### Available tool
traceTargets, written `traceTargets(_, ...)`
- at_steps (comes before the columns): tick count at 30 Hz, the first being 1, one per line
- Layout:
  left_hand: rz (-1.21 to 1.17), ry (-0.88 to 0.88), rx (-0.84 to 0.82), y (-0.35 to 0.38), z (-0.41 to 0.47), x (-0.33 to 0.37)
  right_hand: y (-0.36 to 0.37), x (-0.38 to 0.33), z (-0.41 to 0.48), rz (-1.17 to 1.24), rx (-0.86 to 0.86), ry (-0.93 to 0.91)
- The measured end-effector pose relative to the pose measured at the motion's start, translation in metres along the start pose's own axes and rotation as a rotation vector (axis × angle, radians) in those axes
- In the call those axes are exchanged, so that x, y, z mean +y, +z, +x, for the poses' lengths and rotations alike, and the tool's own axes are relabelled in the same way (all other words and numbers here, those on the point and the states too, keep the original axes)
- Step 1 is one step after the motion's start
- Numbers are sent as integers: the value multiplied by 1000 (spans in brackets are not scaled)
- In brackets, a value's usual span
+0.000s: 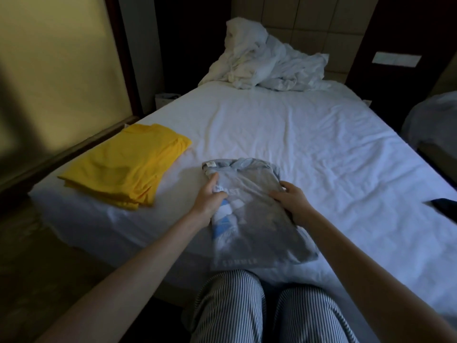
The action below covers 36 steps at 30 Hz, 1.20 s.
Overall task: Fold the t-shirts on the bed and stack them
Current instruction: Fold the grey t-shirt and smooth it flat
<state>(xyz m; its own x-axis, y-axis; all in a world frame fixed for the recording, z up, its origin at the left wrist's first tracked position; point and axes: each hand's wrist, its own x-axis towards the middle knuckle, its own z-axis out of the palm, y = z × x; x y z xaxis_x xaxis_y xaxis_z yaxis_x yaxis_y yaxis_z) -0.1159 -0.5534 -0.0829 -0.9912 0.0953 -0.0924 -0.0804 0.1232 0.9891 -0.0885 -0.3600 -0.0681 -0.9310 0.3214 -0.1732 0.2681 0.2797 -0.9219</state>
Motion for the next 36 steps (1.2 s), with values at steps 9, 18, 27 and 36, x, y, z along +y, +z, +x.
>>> traceTargets(9, 500, 253, -109, -85, 30, 35, 60, -35, 1, 356, -37, 6)
traceTargets(18, 626, 326, -62, -218, 77, 116, 164, -124, 19, 574, -225, -144)
traceTargets(27, 1310, -29, 229, -293, 116, 75, 255, -139, 42, 93, -237, 23)
traceTargets(36, 1395, 47, 339, -239, 110, -32, 305, -97, 36, -518, -347, -338)
